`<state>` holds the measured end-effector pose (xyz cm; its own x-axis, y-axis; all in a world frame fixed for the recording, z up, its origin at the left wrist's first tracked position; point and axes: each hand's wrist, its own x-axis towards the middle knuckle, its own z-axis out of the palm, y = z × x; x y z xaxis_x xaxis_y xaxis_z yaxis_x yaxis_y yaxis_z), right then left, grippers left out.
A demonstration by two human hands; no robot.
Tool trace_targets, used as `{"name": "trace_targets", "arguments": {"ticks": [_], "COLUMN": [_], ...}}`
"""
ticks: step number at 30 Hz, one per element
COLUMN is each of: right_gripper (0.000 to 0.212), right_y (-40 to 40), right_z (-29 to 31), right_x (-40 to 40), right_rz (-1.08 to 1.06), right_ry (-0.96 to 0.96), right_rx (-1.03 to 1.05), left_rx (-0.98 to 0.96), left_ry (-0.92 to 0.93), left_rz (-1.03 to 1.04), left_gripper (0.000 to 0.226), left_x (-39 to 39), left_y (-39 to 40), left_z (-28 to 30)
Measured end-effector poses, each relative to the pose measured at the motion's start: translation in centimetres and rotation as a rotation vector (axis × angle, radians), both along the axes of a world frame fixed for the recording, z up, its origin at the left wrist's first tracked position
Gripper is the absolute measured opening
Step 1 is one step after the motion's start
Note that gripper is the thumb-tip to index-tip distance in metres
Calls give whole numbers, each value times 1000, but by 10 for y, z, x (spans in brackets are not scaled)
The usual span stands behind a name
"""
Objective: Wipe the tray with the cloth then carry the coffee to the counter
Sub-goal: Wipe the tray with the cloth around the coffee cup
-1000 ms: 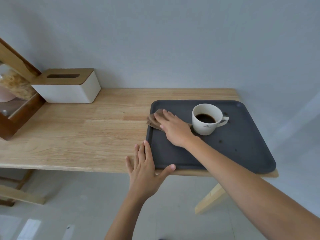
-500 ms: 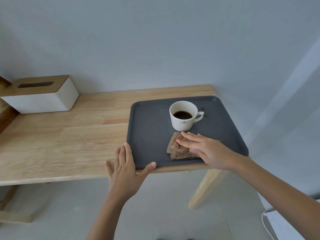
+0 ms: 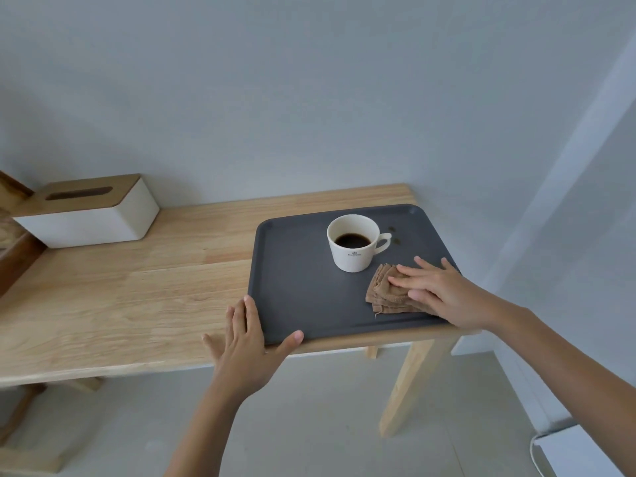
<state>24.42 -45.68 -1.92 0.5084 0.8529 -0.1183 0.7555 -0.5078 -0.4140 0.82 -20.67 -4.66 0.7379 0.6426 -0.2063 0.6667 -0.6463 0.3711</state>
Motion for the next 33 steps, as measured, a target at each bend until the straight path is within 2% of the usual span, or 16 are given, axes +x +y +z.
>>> {"name": "trace_targets", "arguments": {"ticks": [2, 4, 7, 11, 14, 16, 22, 28, 33], "right_gripper": [39, 42, 44, 41, 38, 38, 37, 39, 42], "right_y": [8, 23, 48, 71, 78, 80, 98, 151, 197], "right_z": [15, 27, 31, 22, 18, 16, 13, 21, 25], "right_x": [0, 3, 7, 13, 16, 17, 26, 32, 33], "right_rz": [-111, -231, -303, -383, -432, -463, -464, -379, -328], "right_ry": [63, 81, 139, 243, 304, 355, 457, 495, 523], "right_rx": [189, 376, 434, 468, 550, 597, 611, 592, 563], "left_rx": [-17, -35, -150, -359, -437, -446, -441, -402, -315], "left_ry": [-45, -209, -425, -557, -607, -663, -765, -807, -763], "left_rz": [-21, -62, -154, -175, -129, -117, -129, -152, -137], "left_gripper": [115, 103, 85, 84, 80, 69, 49, 43, 44], "left_x": [8, 28, 73, 118, 137, 143, 144, 141, 140], "left_y": [-1, -4, -13, -25, -24, -22, -4, 51, 95], "left_z": [10, 22, 33, 26, 20, 18, 19, 31, 32]}}
